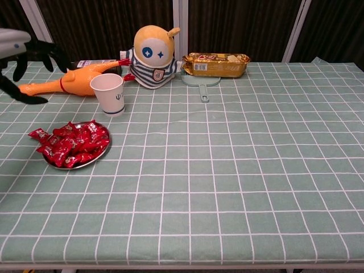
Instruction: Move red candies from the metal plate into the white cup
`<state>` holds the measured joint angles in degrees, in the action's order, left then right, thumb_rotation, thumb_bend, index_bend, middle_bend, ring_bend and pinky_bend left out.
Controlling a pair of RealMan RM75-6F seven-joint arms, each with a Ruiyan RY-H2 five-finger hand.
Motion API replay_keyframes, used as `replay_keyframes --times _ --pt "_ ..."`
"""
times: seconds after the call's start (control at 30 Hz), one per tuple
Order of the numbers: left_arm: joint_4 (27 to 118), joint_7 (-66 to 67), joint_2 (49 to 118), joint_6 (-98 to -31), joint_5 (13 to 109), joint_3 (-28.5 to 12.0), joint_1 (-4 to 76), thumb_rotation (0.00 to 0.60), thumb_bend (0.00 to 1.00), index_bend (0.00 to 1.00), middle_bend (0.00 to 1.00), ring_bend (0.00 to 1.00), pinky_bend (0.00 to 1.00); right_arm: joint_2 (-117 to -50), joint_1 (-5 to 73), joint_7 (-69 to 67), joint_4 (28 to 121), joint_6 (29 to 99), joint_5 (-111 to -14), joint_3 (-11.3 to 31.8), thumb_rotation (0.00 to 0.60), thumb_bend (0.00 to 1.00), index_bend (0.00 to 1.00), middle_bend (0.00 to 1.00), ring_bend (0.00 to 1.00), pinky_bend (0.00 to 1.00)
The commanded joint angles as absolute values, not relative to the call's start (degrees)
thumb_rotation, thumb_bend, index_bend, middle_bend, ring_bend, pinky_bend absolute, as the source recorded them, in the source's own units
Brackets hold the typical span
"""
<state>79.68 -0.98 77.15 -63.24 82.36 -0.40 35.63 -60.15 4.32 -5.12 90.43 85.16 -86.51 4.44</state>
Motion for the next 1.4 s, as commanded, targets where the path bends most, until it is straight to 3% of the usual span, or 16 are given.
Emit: replay_keyframes --times 0.03,0.53,1.1,1.4 --pt "80.18 0.78 78.36 -63.07 84.99 2.11 34.60 0.600 0.22 0.33 0.39 0.34 0.60 -60.16 4.38 -4.99 90.53 85.16 -86.68 4.38 0.600 0.03 0.01 0.19 0.01 0.15" --pt "78.05 9.29 83.77 -53.61 80.23 1.60 36.30 0.600 0.22 0.33 0.33 0.27 0.52 -59.71 3.84 -4.32 91.48 85.83 -86.76 4.03 0.600 0.03 0.01 0.19 0.01 0.15" --pt "75.21 11.14 85.47 -50.18 77.08 -0.15 37.30 0.600 0.24 0.33 0.33 0.27 0.52 -59.50 3.88 -3.34 92.36 85.63 -86.67 3.96 0.600 0.03 0.01 0.19 0.01 0.16" --pt "73.53 9.34 86.61 -48.21 76.77 -0.47 38.00 0.600 0.28 0.42 0.38 0.30 0.60 -59.36 3.95 -3.20 92.57 85.43 -86.52 3.98 0.600 0.03 0.01 0.19 0.01 0.16"
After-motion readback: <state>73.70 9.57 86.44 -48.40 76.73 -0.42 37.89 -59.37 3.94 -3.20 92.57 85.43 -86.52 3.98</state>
